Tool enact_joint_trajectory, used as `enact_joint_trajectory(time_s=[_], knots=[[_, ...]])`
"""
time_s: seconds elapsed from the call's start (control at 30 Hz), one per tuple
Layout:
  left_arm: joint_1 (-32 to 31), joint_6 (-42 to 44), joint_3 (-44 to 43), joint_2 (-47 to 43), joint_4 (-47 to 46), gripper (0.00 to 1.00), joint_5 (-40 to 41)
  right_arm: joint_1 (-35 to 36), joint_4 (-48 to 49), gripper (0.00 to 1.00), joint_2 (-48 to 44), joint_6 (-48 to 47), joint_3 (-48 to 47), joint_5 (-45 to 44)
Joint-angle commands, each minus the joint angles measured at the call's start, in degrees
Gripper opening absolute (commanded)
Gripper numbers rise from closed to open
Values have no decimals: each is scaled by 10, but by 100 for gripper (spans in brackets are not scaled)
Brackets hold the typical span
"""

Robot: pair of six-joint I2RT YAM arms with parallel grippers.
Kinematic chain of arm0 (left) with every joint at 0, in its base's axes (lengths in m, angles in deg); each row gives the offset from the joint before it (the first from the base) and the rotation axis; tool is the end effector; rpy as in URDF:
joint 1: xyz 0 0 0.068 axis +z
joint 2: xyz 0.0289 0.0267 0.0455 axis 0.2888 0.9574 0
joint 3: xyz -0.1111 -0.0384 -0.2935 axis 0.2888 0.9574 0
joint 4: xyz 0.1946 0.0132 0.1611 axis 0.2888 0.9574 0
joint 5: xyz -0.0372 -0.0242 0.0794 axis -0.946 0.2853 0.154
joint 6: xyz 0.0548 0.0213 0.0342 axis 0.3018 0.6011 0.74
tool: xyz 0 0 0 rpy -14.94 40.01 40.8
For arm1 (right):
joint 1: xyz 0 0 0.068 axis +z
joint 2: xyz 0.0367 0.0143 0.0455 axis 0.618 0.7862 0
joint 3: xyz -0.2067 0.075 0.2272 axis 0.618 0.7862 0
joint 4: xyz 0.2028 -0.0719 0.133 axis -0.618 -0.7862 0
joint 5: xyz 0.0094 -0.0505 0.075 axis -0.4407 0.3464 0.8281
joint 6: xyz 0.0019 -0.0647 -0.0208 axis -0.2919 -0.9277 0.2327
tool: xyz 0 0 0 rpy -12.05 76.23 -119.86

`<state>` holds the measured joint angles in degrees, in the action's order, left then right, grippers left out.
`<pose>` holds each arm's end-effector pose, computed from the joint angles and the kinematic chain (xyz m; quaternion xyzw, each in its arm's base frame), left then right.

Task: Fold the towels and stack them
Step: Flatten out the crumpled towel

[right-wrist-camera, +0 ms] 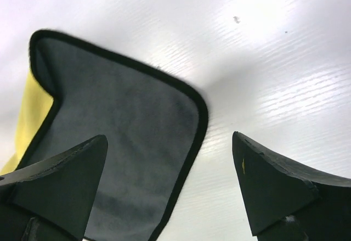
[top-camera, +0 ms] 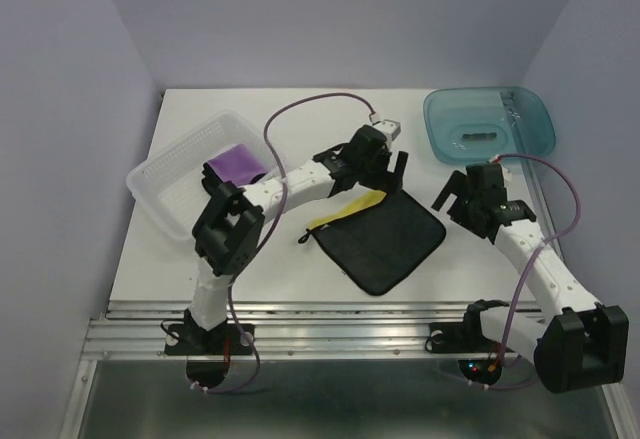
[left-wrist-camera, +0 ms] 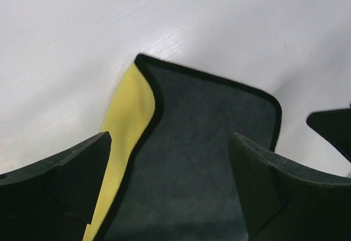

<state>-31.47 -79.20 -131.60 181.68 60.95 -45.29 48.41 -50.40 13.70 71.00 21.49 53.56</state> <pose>0.3142 -0.3575 0.3034 0.2308 0.8339 -0.3028 0.3996 0.1924 0.0234 0.2752 0.2462 0.9068 0.0400 0.3399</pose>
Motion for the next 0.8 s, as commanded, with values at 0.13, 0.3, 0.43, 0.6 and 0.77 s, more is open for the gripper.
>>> enact_joint_trajectory(time_s=[0.13,0.3,0.43,0.6,0.77], knots=[[-7,82,-278,187,153,98,66,-79,65,100,-5,-16,30,48],[-7,92,-307,229,164,88,69,-87,69,100,-5,-26,37,56],[-7,95,-303,235,164,79,64,-90,76,100,2,-28,43,64],[-8,88,-301,240,163,57,73,-91,80,100,10,-30,46,71],[-7,84,-307,238,149,44,83,-92,80,100,16,-35,47,75]])
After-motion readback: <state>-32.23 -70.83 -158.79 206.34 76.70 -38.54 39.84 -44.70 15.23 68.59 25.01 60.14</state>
